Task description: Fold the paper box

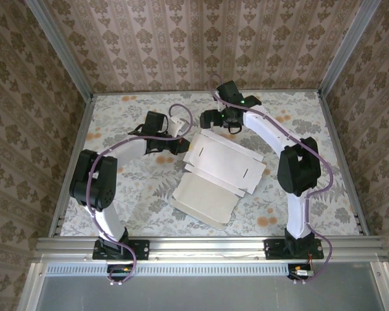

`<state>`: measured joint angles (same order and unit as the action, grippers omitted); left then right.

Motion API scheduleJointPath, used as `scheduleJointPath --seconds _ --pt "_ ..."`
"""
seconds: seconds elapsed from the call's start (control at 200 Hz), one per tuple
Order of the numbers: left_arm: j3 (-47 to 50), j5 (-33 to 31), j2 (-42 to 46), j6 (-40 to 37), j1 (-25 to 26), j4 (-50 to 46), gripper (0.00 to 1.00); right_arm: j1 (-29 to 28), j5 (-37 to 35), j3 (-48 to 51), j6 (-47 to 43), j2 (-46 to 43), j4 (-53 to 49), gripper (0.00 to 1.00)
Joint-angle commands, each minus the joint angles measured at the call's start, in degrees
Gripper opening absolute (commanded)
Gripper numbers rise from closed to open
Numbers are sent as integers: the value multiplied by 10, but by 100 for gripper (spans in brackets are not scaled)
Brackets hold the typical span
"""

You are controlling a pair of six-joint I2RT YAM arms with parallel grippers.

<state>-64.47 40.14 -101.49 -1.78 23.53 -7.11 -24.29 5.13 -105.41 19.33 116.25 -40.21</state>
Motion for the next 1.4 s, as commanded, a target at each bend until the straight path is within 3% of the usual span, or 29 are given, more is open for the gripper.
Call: scheduleJointPath --seconds 0.0,0.53,1.395 --pt "-4 10 14 -9 6 10 0 -4 -23 -41 25 26 -46 98" --pt "-2 -9 16 -12 12 9 0 -13 -35 -65 11 54 -78 95" --pt "-8 -18 12 -13 9 -2 0 -13 -44 39 -4 -45 -48 84"
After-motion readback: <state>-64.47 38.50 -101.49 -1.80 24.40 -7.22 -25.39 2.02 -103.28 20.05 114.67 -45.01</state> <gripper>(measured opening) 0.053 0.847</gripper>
